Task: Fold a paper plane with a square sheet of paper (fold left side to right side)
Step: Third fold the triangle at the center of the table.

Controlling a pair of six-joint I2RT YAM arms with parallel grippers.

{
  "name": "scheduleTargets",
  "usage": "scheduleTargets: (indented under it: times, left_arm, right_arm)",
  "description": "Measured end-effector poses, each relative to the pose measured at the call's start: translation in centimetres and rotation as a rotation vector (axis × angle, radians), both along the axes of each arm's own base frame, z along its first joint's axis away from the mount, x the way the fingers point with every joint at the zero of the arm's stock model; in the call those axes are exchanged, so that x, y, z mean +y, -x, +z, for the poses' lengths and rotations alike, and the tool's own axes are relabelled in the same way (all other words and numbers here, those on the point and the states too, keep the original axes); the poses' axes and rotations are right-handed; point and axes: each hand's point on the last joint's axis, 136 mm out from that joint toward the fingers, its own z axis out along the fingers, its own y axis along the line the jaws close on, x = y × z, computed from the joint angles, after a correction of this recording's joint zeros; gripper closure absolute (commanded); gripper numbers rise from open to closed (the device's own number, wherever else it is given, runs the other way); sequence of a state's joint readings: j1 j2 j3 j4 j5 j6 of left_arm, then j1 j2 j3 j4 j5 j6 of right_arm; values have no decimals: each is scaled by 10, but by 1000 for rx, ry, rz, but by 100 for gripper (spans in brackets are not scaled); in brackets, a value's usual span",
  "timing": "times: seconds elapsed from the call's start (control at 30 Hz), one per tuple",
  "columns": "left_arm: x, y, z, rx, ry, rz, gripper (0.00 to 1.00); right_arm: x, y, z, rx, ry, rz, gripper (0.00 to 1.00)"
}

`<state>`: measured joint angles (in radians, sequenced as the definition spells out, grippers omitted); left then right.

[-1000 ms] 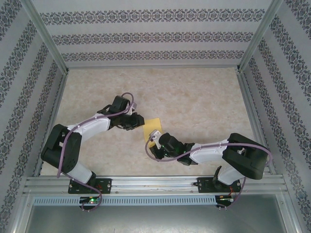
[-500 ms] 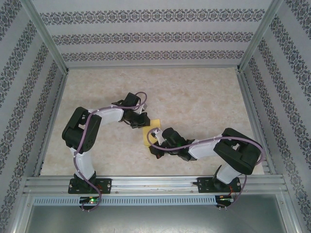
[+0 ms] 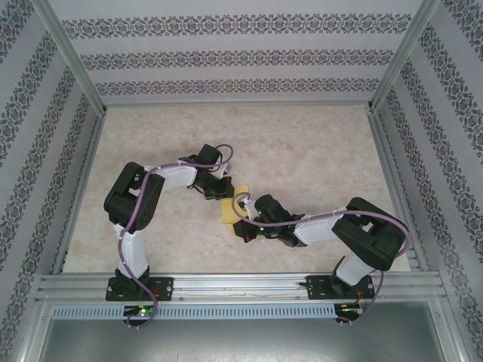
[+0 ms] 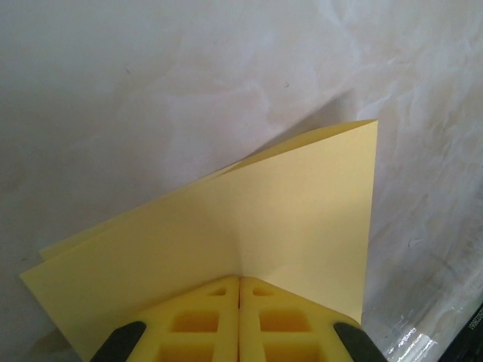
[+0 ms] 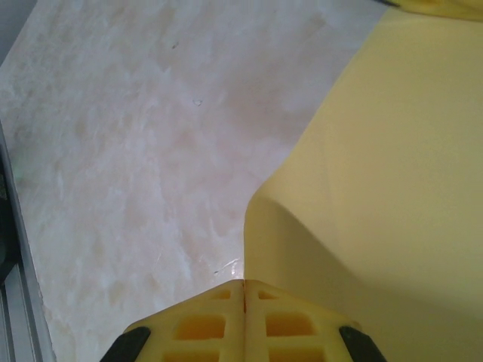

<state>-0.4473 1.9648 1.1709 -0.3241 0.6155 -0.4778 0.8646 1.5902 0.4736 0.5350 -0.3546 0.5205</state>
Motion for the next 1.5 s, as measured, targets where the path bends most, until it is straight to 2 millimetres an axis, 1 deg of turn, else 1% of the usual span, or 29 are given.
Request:
scheduleTargets:
  times: [0.23,0.5,0.67,0.87,1.1,1.5]
  left_arm:
    - [0,0,0,-7,-13,-4,95]
    - [-1,0,-1,-10,-22,-5,95]
    - [-1,0,-1,-10,-23,-5,95]
    - [-1,0,-1,-10,-23,-5,95]
    - [-1,0,-1,-10,-23,-5,95]
    - [-1,0,-1,-10,-23,-5,95]
  right_arm:
    - [-10,-10,1,30,4,-56,100]
    - [-28,-21,-7,47,59,-125,100]
    - [-35,-29,-8,49,88,-157,100]
    - [-40,-38,-7,36,110,-174,100]
    - [-45,-39,-12,43,137,-183,100]
    - [-42,-44,-6,20,140,-180,100]
